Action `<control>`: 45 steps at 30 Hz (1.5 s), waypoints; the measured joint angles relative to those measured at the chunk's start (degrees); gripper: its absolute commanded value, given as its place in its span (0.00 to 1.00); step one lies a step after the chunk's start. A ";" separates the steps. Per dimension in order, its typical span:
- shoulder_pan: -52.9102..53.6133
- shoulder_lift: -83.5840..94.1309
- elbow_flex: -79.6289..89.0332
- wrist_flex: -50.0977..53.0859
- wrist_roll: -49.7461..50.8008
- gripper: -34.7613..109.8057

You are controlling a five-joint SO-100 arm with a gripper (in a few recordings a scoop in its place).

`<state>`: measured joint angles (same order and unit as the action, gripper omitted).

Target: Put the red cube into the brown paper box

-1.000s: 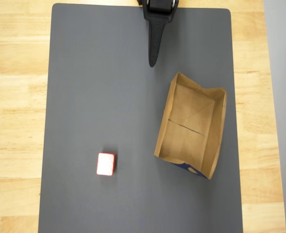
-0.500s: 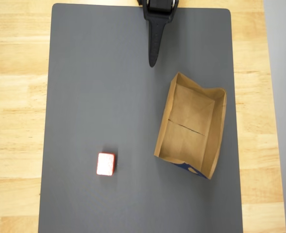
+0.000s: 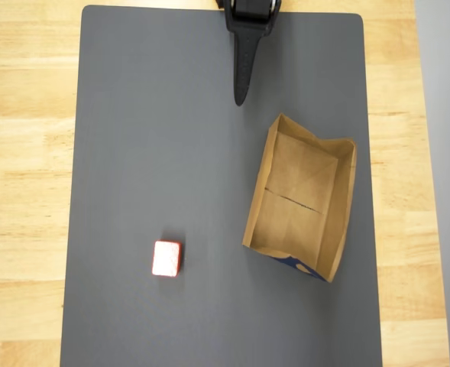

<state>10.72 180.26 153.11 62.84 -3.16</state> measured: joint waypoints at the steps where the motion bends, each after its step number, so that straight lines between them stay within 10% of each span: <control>1: 0.00 0.00 0.00 0.00 0.00 0.24; 45: 3.34 -6.24 -4.13 1.32 0.35 0.33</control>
<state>14.06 174.02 148.97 64.16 -2.81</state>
